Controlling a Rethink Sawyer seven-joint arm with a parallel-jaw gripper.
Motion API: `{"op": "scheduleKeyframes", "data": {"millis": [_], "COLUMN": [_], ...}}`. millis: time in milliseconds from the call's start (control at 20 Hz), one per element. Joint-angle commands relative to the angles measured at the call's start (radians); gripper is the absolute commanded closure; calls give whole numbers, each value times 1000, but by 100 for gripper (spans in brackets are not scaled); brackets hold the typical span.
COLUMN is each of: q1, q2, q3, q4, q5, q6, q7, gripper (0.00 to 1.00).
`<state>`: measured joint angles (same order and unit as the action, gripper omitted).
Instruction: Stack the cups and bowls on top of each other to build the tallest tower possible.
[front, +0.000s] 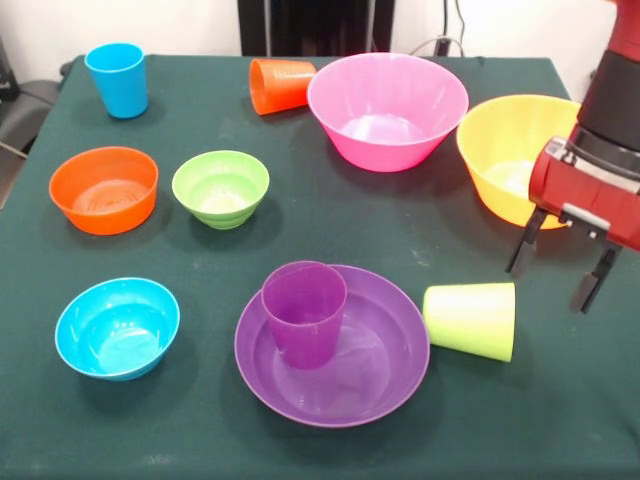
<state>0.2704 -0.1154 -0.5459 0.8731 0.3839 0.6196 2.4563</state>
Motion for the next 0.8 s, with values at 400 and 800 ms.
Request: {"op": "scheduleKeyframes", "data": {"millis": [400, 800], "q1": [-22, -69], "q2": [-27, -164], "q3": [116, 165], "q4": [106, 257], "q5": [-63, -107], "q6": [64, 58], "q7": [-5, -155], "gripper": [0, 0]}}
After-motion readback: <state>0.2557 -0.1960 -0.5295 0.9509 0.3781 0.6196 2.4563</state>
